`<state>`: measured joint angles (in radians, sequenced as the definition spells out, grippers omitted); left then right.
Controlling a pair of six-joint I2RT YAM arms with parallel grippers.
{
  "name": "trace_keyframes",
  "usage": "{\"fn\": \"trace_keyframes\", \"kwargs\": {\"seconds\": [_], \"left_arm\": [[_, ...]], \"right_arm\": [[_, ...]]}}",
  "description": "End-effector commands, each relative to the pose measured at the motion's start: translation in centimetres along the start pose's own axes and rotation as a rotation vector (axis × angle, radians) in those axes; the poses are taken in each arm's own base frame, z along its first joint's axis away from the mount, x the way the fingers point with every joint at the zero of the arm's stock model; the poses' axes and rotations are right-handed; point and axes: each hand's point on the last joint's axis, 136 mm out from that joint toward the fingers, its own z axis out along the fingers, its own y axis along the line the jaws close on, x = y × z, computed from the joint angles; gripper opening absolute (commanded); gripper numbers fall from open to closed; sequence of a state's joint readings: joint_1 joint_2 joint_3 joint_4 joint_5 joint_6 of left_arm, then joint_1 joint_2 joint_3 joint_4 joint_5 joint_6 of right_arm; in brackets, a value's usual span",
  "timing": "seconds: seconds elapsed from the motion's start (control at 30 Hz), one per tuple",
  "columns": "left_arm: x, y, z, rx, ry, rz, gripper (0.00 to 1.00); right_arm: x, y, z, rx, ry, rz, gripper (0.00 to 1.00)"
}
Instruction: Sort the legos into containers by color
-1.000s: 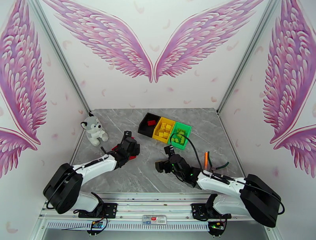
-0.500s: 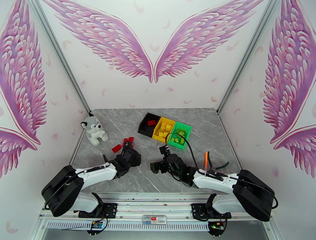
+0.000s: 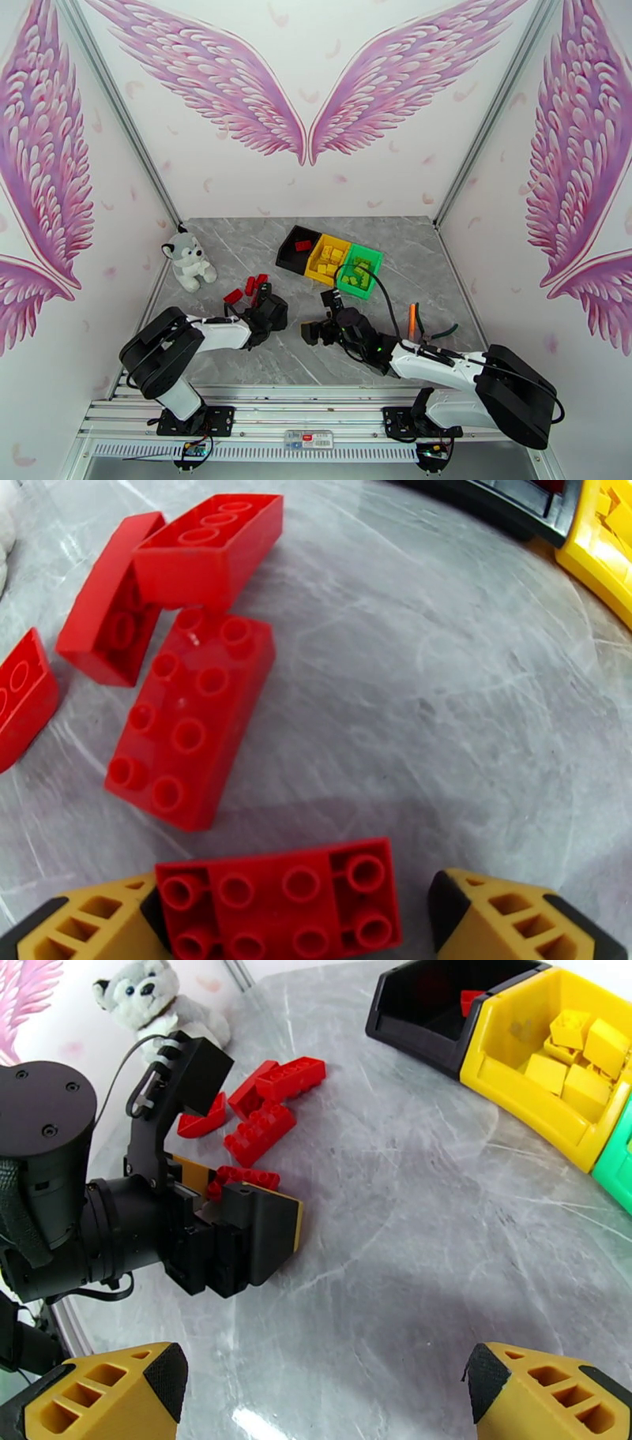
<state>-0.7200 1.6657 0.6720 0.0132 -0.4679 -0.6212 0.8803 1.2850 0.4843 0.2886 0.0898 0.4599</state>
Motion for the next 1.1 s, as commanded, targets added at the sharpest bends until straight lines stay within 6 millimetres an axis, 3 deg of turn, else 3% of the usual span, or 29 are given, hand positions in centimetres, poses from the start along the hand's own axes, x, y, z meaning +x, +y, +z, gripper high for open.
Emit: {"fn": "trace_keyframes", "kwargs": {"seconds": [0.0, 0.4, 0.63, 0.83, 1.07], "left_arm": [[-0.4, -0.8, 0.6, 0.010, 0.008, 0.012, 0.84], [-1.1, -1.8, 0.3, 0.034, 0.003, 0.037, 0.59], [-2.8, -2.9, -1.9, 0.115, -0.030, 0.036, 0.56], [-6.2, -3.8, -3.8, 0.154, -0.089, 0.043, 0.56], [-12.4, -5.0, -5.1, 0.144, -0.172, 0.075, 0.57]], "right_arm": [[0.2, -0.3, -0.2, 0.020, -0.009, 0.004, 1.00], [0.4, -0.6, -0.2, 0.032, -0.004, 0.001, 1.00], [0.4, -0.9, -0.3, 0.047, -0.007, 0.003, 1.00], [0.0, -1.5, -0.7, 0.079, -0.025, 0.007, 0.98], [-0.6, -2.7, -1.8, 0.144, -0.057, -0.010, 1.00]]}}
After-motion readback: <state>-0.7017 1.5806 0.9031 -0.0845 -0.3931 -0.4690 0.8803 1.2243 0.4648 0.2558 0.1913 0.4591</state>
